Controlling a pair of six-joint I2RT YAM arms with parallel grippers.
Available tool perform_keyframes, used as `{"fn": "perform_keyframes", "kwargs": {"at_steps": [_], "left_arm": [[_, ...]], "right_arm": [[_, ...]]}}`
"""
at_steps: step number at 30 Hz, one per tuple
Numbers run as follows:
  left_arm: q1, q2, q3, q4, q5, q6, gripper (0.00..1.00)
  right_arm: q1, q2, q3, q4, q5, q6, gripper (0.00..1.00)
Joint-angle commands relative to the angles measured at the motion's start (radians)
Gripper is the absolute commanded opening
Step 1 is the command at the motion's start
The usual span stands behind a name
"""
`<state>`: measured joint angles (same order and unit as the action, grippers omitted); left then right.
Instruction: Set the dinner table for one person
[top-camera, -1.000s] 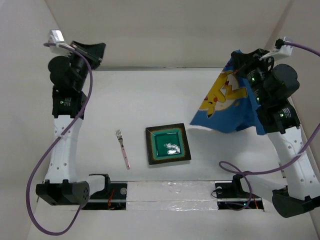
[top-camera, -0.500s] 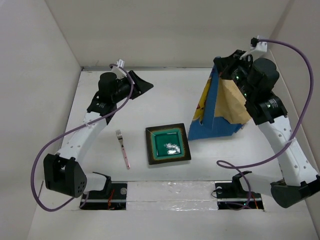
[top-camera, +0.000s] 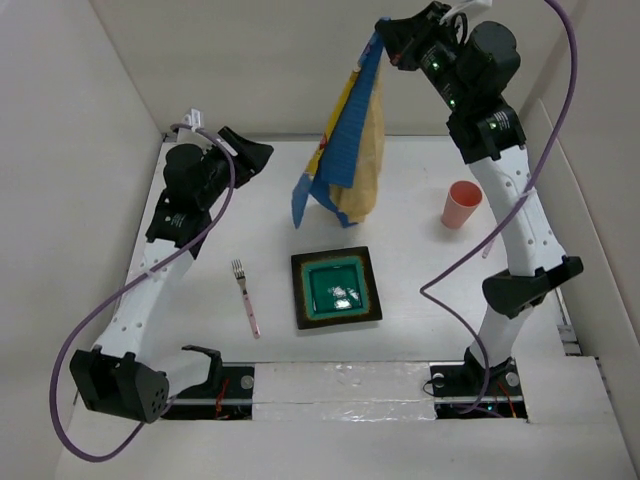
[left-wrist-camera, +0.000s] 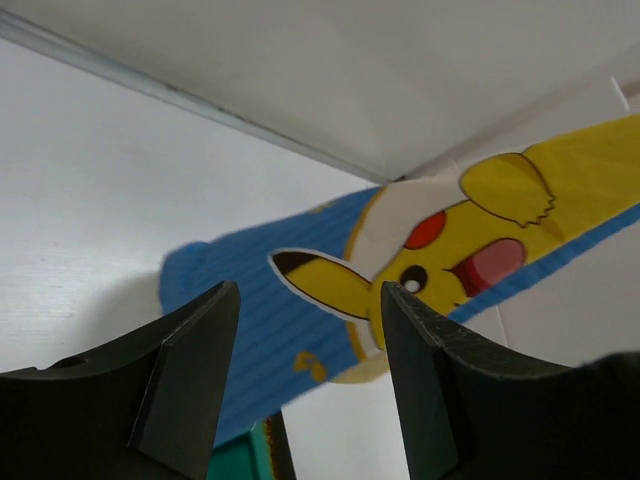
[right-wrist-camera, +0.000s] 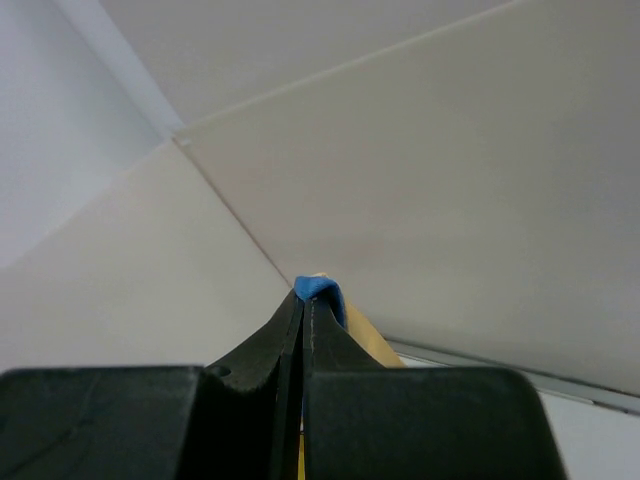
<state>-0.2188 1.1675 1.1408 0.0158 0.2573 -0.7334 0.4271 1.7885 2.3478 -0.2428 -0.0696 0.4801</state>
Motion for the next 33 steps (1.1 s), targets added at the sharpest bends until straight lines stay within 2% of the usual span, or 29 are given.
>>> {"fn": "perform_keyframes", "kwargs": {"at_steps": [1, 2, 3, 4, 5, 7, 8, 9, 12, 14, 19, 21, 24, 28, 33], "left_arm": [[-0.002, -0.072, 0.054, -0.013, -0.148, 0.026, 0.56], [-0.002, -0.089, 0.039, -0.013, -0.176, 0.019, 0.57], [-0.002, -0.104, 0.019, -0.013, -0.222, -0.013, 0.63], [-0.002, -0.136, -0.025, -0.013, -0.233, -0.023, 0.65], [-0.002, -0.15, -0.048, 0.001, -0.233, -0.026, 0.66], [-0.002, -0.166, -0.113, 0.012, -0.205, -0.018, 0.66], [-0.002, -0.148, -0.148, -0.009, -0.15, -0.006, 0.64], [-0.002, -0.147, -0.165, -0.01, -0.15, -0.006, 0.64], [-0.002, -0.083, -0.251, -0.011, -0.118, 0.02, 0.6], [-0.048, -0.022, -0.276, -0.013, -0.138, 0.037, 0.59], [-0.057, 0.089, -0.296, 0.002, -0.176, 0.034, 0.52], [-0.057, 0.119, -0.3, 0.004, -0.203, 0.034, 0.44], [-0.068, 0.179, -0.315, -0.002, -0.217, 0.029, 0.39], [-0.068, 0.205, -0.369, -0.013, -0.247, 0.012, 0.38], [-0.068, 0.219, -0.388, -0.045, -0.421, -0.011, 0.44]], "right_arm": [[0.007, -0.041, 0.079, 0.026, -0.093, 0.005, 0.0], [0.007, -0.111, -0.085, 0.068, -0.134, 0.002, 0.0], [0.007, -0.167, -0.21, 0.107, -0.147, -0.012, 0.0], [0.007, -0.228, -0.352, 0.217, -0.142, -0.02, 0.0], [0.018, -0.37, -0.645, 0.277, -0.087, -0.024, 0.0], [0.035, -0.504, -0.911, 0.379, -0.007, -0.046, 0.0], [0.048, -0.65, -1.214, 0.399, 0.102, -0.047, 0.0], [0.048, -0.652, -1.217, 0.399, 0.103, -0.048, 0.0], [0.036, -0.762, -1.469, 0.43, 0.135, -0.025, 0.0], [0.027, -0.778, -1.536, 0.409, 0.168, -0.028, 0.0], [0.018, -0.758, -1.64, 0.386, 0.25, -0.038, 0.0], [-0.002, -0.753, -1.647, 0.392, 0.257, -0.046, 0.0], [-0.013, -0.753, -1.625, 0.372, 0.266, -0.055, 0.0], [-0.025, -0.758, -1.642, 0.395, 0.235, -0.055, 0.0], [-0.034, -0.741, -1.665, 0.421, 0.188, -0.046, 0.0]]}}
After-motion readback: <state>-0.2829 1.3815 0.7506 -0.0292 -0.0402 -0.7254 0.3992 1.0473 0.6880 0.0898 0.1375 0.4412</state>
